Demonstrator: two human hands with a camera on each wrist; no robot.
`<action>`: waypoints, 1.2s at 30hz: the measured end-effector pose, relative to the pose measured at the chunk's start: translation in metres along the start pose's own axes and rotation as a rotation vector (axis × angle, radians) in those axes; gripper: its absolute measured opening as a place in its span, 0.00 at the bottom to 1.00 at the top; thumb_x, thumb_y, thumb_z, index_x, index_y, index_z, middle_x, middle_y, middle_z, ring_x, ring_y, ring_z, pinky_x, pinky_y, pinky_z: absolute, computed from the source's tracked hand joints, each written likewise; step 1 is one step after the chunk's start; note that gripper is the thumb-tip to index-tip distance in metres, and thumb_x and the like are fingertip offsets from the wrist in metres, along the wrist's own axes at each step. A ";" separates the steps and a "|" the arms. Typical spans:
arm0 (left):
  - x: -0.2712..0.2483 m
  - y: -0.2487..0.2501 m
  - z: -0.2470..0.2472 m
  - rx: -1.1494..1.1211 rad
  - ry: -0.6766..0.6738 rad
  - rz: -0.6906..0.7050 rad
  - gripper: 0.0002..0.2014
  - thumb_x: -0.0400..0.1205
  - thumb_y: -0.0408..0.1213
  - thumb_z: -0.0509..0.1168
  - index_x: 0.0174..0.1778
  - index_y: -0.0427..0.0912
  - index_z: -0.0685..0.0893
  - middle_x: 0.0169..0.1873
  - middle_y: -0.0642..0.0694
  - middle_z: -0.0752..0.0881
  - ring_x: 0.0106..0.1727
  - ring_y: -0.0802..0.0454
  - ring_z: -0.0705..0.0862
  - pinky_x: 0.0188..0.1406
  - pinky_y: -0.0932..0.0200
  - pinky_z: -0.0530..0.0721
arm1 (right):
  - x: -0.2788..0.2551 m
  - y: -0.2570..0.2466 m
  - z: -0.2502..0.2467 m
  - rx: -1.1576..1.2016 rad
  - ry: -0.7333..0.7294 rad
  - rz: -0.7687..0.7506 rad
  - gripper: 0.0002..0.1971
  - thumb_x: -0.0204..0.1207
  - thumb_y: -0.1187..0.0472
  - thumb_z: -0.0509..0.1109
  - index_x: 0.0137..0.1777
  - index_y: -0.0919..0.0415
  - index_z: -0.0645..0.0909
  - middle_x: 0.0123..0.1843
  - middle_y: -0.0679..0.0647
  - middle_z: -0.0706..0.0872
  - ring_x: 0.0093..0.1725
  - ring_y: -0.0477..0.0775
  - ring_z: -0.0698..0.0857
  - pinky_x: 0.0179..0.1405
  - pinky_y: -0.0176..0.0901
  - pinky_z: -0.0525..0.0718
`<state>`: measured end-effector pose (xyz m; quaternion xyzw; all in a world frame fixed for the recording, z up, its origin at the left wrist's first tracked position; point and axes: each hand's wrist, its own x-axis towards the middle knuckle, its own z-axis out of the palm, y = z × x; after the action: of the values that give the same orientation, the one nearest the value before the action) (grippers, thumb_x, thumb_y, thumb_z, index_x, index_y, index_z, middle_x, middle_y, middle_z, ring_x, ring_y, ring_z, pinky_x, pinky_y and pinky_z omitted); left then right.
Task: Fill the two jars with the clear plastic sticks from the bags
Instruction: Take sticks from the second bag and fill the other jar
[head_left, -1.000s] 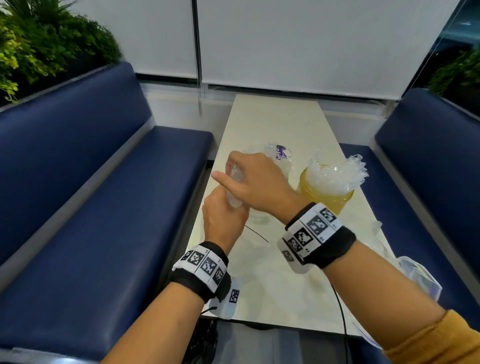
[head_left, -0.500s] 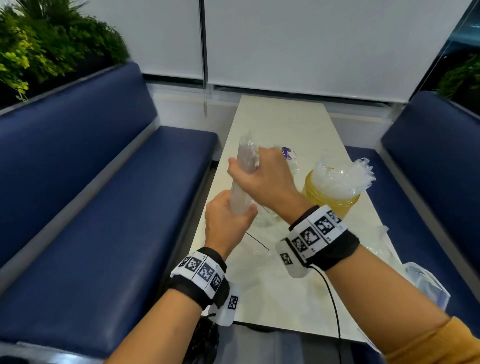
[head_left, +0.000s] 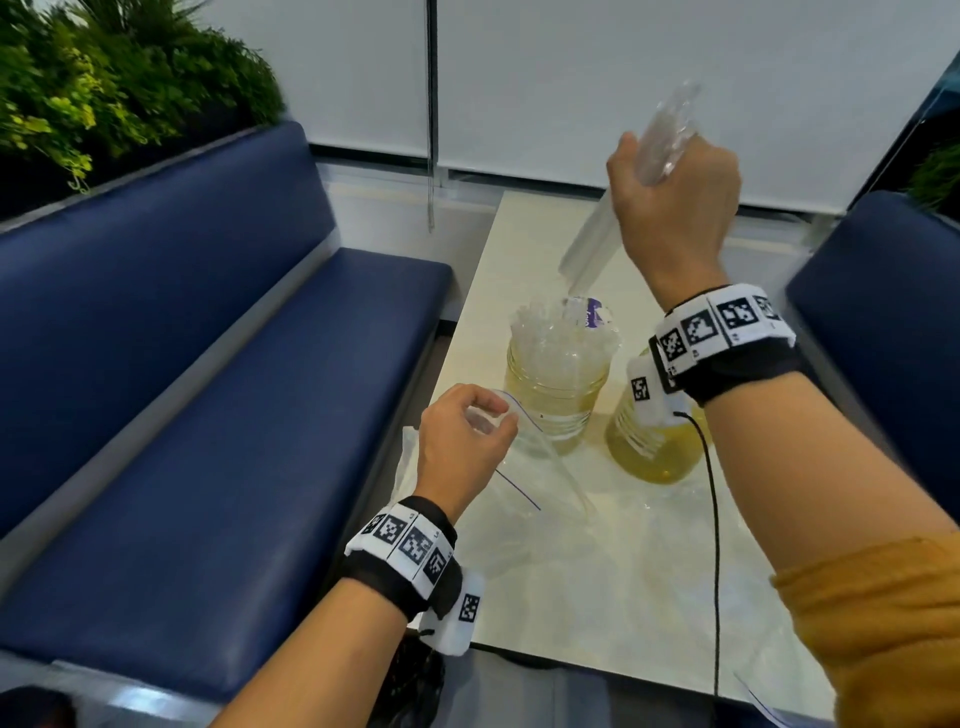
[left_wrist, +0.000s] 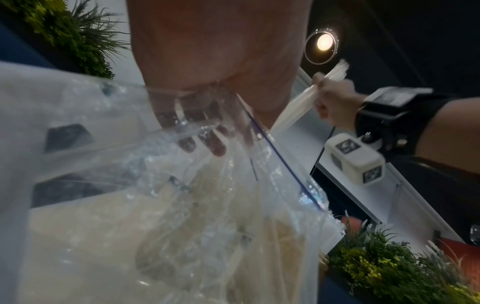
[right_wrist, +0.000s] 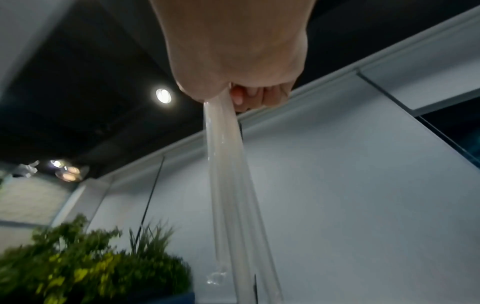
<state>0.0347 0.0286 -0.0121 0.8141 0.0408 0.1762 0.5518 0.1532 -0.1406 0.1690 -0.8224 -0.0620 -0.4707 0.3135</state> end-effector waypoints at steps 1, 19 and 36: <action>0.001 0.000 -0.001 -0.002 -0.001 0.002 0.09 0.75 0.39 0.79 0.38 0.55 0.84 0.41 0.59 0.88 0.39 0.63 0.86 0.38 0.68 0.85 | -0.005 0.008 0.009 -0.065 -0.038 -0.002 0.20 0.79 0.43 0.63 0.40 0.60 0.84 0.30 0.52 0.83 0.30 0.54 0.78 0.32 0.39 0.67; 0.006 0.001 -0.009 -0.073 -0.047 -0.003 0.06 0.77 0.38 0.77 0.41 0.51 0.87 0.46 0.58 0.89 0.41 0.63 0.88 0.43 0.62 0.88 | -0.080 0.070 0.087 -0.258 -0.636 0.292 0.22 0.74 0.40 0.69 0.37 0.61 0.79 0.36 0.56 0.83 0.42 0.64 0.87 0.35 0.45 0.76; 0.012 0.017 -0.012 -0.134 -0.259 0.022 0.23 0.78 0.19 0.62 0.65 0.44 0.86 0.61 0.49 0.85 0.57 0.55 0.88 0.55 0.61 0.89 | -0.077 0.080 0.081 -0.277 -0.816 -0.228 0.21 0.90 0.55 0.54 0.61 0.68 0.85 0.62 0.66 0.87 0.61 0.69 0.83 0.62 0.59 0.81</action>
<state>0.0395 0.0353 0.0103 0.7918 -0.0516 0.0779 0.6036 0.2022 -0.1431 0.0410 -0.9630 -0.2072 -0.1431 0.0963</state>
